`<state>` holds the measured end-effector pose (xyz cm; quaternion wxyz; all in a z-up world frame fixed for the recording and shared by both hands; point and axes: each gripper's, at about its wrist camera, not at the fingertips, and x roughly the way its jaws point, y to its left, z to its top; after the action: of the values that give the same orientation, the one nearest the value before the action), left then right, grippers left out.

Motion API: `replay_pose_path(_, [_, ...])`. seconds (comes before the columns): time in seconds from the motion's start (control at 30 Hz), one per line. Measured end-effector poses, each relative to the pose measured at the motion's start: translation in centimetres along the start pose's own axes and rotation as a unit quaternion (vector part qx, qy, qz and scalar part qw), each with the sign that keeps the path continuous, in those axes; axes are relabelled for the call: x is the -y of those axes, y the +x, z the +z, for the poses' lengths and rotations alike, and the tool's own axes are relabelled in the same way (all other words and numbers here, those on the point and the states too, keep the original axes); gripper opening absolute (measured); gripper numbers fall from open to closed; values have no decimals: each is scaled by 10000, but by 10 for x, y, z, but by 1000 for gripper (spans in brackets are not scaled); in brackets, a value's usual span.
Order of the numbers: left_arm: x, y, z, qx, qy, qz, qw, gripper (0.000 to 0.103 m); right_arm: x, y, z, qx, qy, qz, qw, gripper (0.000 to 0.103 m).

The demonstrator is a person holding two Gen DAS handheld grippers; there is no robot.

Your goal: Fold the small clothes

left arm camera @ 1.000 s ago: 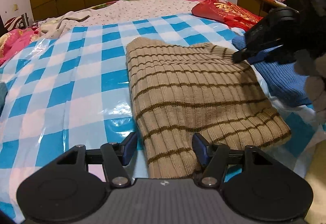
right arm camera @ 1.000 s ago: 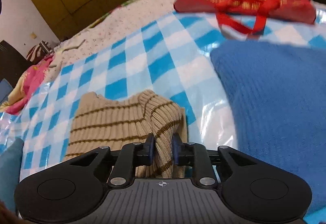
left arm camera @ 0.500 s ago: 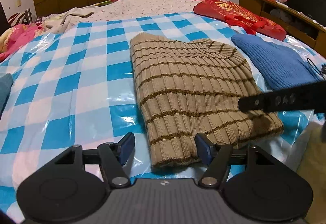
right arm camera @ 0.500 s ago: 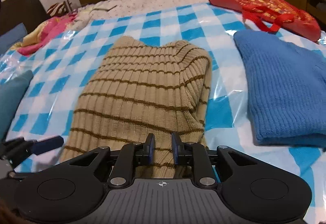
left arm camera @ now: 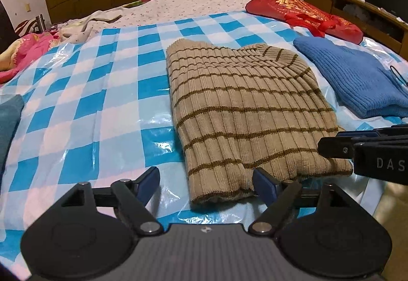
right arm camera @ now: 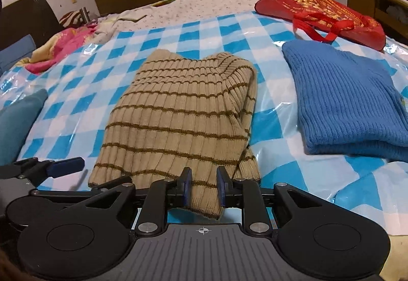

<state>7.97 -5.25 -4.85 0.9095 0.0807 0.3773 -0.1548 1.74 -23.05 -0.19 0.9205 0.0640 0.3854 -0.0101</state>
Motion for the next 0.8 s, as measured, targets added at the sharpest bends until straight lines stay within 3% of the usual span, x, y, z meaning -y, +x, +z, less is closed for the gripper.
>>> replay_pose_path(0.1, [2,0,-1,-23,34,38,10000,92,1,2,-5,-43,10,-67,10000,29])
replay_pose_path(0.37, [0,1,-1,-94,-83,139,9998,103,11,1,-8,-39,318,73,9995,30])
replay_pose_path(0.8, [1,-2,-3,-205,-167,365,9990,103,14,-7,-15,14,495,192,9986,34])
